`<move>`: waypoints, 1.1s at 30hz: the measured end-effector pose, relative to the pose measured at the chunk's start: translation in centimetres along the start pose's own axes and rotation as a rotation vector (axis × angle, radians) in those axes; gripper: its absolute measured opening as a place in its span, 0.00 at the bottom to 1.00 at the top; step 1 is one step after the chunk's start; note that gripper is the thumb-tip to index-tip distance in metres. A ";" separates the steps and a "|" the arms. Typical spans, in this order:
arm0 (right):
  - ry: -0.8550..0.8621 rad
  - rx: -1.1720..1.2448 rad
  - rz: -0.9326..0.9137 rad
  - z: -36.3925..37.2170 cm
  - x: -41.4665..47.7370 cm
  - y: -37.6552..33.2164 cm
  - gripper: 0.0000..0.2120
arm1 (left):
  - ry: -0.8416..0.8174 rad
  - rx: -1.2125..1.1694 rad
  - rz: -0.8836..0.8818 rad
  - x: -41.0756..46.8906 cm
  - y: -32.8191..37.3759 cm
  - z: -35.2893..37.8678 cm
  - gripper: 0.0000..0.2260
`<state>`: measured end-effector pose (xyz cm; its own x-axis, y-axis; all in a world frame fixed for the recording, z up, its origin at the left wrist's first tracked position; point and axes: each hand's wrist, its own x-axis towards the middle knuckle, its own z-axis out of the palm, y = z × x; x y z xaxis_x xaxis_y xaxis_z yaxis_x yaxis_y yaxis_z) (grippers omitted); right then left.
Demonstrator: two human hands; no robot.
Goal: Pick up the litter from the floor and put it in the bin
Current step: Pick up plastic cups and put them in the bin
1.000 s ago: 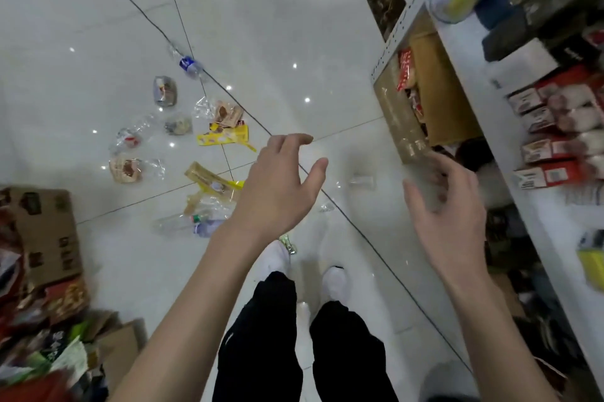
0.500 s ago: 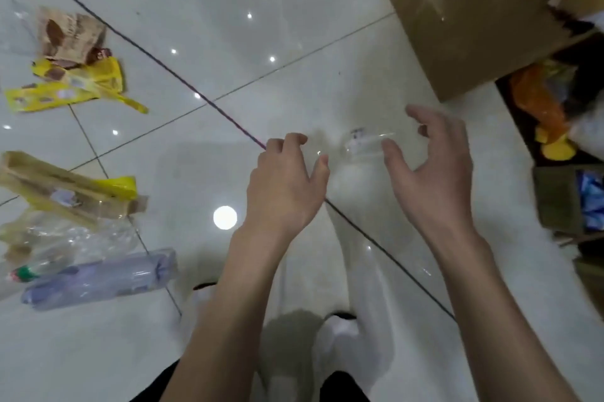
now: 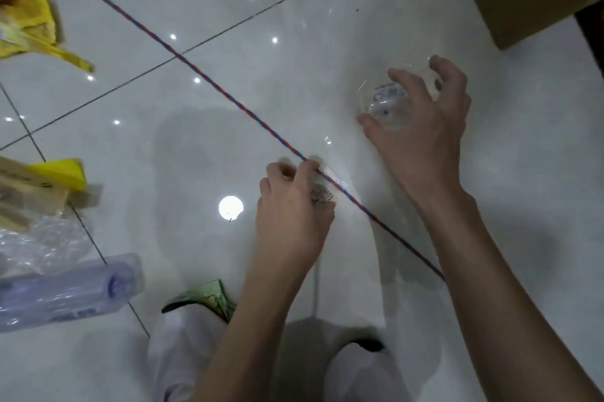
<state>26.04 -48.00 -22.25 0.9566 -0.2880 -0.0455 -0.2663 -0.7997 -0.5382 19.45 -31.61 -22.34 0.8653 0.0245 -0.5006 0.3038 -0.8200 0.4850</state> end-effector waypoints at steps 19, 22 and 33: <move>0.088 -0.004 -0.075 -8.9 -2.2 -4.3 0.26 | 0.353 -0.152 0.107 -1.3 4.2 -7.4 0.10; 0.110 0.018 -0.080 -16.0 -3.6 -8.7 0.26 | 0.401 -0.225 0.132 -5.0 8.2 -14.1 0.10; 0.246 0.135 -0.101 -49.6 -8.6 -30.9 0.26 | 0.483 -0.266 0.272 -26.5 27.1 -44.3 0.09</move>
<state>20.17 -47.00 36.51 0.9157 -0.3425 0.2105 -0.1371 -0.7583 -0.6373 22.43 -29.22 35.81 0.9897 0.1420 0.0173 0.0823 -0.6638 0.7434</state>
